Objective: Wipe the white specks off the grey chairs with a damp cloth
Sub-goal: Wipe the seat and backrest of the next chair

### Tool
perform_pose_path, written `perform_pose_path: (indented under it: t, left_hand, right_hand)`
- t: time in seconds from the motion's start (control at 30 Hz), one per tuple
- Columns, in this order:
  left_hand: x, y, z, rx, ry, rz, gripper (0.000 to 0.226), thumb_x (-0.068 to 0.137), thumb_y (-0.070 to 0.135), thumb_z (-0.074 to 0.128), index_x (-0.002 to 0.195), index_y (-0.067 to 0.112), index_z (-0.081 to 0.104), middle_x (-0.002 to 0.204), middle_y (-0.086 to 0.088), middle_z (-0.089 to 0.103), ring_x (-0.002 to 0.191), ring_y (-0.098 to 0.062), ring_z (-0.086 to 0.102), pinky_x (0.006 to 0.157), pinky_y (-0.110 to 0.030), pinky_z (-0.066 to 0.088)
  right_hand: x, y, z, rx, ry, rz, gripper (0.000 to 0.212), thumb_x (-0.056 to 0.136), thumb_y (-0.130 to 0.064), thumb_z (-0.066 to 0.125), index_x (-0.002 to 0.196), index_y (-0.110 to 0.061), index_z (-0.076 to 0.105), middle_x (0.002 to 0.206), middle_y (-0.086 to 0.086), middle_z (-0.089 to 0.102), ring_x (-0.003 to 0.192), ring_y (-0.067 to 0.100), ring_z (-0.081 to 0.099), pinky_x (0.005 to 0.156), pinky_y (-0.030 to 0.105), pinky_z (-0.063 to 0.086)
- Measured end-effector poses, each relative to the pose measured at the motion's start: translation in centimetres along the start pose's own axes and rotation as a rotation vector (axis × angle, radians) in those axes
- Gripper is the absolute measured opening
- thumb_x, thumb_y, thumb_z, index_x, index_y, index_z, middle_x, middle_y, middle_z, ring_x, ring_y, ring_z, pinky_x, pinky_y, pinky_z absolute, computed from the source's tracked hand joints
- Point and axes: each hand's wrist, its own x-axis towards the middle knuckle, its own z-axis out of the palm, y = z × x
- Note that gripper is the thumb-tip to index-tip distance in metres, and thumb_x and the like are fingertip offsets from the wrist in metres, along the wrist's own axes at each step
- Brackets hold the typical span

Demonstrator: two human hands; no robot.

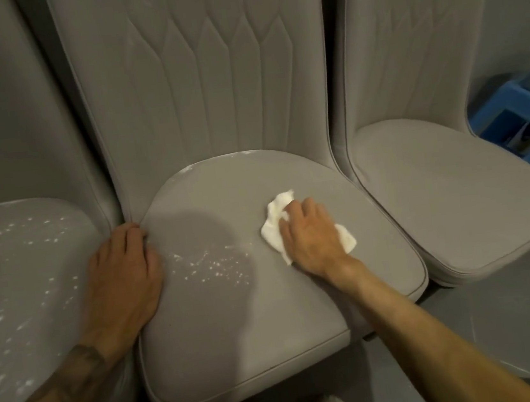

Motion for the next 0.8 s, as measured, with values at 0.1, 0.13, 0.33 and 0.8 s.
perform_pose_path:
  t: [0.1,0.13,0.33,0.8]
  left_hand:
    - [0.0,0.0,-0.1,-0.006,-0.012,-0.005,0.036,0.100,0.027,0.035,0.120,0.006,0.055,0.126,-0.018,0.057,0.106,-0.040,0.056,0.094,-0.054,0.045]
    - [0.0,0.0,-0.1,-0.008,-0.011,-0.006,0.036,0.100,0.027,0.035,0.120,0.006,0.055,0.125,-0.018,0.058,0.106,-0.039,0.056,0.094,-0.054,0.045]
    - [-0.2,0.1,-0.2,-0.021,-0.022,-0.027,0.034,0.099,0.025,0.037,0.118,0.005,0.056,0.123,-0.018,0.058,0.103,-0.039,0.056,0.092,-0.052,0.044]
    - [-0.3,0.3,-0.8,-0.085,-0.058,-0.066,0.032,0.101,0.026,0.036,0.116,0.007,0.057,0.120,-0.013,0.060,0.102,-0.033,0.057,0.093,-0.048,0.044]
  right_hand:
    - [1.4,-2.1,0.2,-0.070,0.020,0.062,0.039,0.105,-0.032,0.022,0.131,-0.010,0.040,0.126,0.013,0.050,0.108,0.030,0.046,0.095,0.040,0.035]
    - [1.0,-3.7,0.7,-0.015,0.018,0.014,0.038,0.104,-0.033,0.025,0.130,-0.009,0.041,0.124,0.013,0.050,0.107,0.032,0.046,0.094,0.043,0.036]
    - [-3.0,-5.7,1.2,0.292,-0.028,-0.431,0.032,0.104,-0.038,0.035,0.115,-0.012,0.050,0.109,0.012,0.049,0.097,0.033,0.046,0.087,0.045,0.038]
    - [-1.1,-6.3,1.4,0.262,-0.030,-0.463,0.035,0.104,-0.038,0.036,0.117,-0.010,0.051,0.109,0.014,0.050,0.098,0.035,0.048,0.088,0.046,0.039]
